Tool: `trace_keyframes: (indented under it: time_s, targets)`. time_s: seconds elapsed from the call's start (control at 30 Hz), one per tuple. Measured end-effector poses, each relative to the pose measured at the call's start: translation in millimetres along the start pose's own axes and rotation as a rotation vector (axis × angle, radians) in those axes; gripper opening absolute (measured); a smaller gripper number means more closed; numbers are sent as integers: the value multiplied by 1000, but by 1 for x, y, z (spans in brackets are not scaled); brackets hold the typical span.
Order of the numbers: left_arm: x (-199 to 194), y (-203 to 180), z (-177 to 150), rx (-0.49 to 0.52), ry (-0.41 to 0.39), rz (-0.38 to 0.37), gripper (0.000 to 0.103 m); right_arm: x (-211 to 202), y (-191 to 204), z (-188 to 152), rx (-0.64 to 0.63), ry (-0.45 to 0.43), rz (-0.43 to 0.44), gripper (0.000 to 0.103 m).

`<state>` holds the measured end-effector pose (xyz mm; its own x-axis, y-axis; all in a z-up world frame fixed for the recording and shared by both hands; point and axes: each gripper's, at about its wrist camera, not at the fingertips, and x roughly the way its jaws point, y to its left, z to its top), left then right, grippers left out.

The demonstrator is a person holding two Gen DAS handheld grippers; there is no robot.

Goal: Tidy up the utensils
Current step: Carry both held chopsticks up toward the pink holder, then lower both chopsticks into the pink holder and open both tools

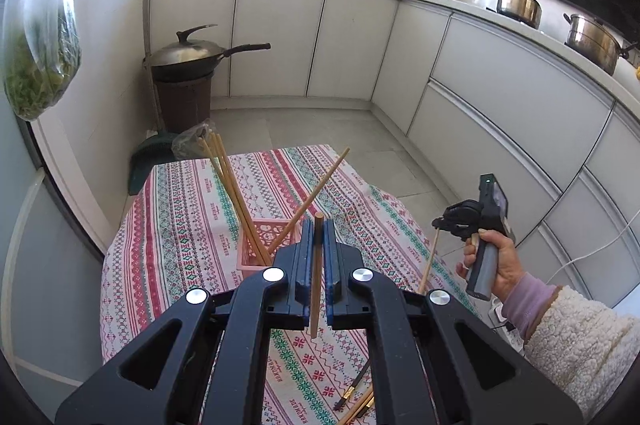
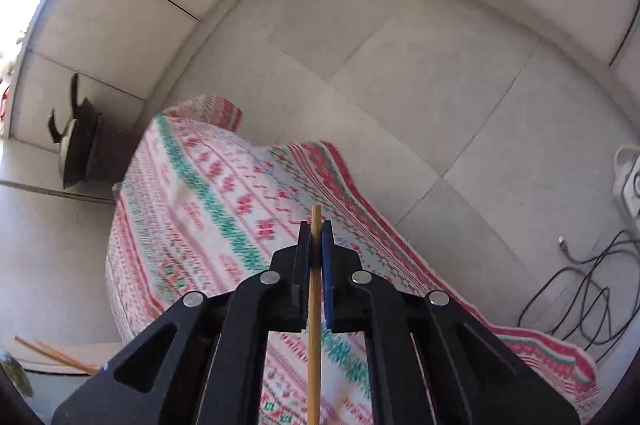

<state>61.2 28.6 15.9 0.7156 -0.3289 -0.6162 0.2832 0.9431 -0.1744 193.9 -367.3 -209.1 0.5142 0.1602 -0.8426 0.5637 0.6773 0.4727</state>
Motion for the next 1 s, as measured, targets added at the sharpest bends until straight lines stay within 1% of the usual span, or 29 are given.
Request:
trace_keyframes:
  time_s: [0.13, 0.2, 0.27, 0.37, 0.47, 0.57, 0.63, 0.67, 0.73, 0.83, 0.9, 1.0]
  targets:
    - [-16, -1, 4, -6, -38, 0, 4, -63, 27, -13, -93, -79, 32, 5]
    - [-22, 2, 6, -19, -56, 3, 4, -97, 44, -27, -141, -114, 72, 5]
    - [-27, 6, 10, -43, -68, 11, 4, -127, 58, -40, -175, -136, 105, 5]
    - [-32, 14, 16, -69, -83, 24, 4, -171, 80, -63, -228, -160, 182, 5]
    - [-37, 20, 21, -90, -98, 36, 4, -205, 99, -81, -285, -188, 224, 5]
    - [-43, 24, 28, -110, -122, 43, 4, -229, 118, -92, -333, -196, 275, 5]
    - [-47, 26, 37, -122, -146, 47, 4, -239, 131, -96, -342, -193, 312, 5]
    - [-49, 27, 42, -126, -161, 50, 4, -239, 131, -96, -342, -193, 312, 5]
    - [-52, 28, 53, -139, -191, 52, 4, -249, 143, -98, -352, -198, 359, 5]
    - [-53, 29, 68, -148, -228, 57, 4, -260, 159, -101, -376, -205, 406, 5]
    - [-50, 29, 77, -154, -248, 64, 4, -264, 168, -102, -387, -217, 423, 5]
    - [-36, 30, 86, -154, -256, 85, 4, -263, 181, -102, -399, -221, 438, 5]
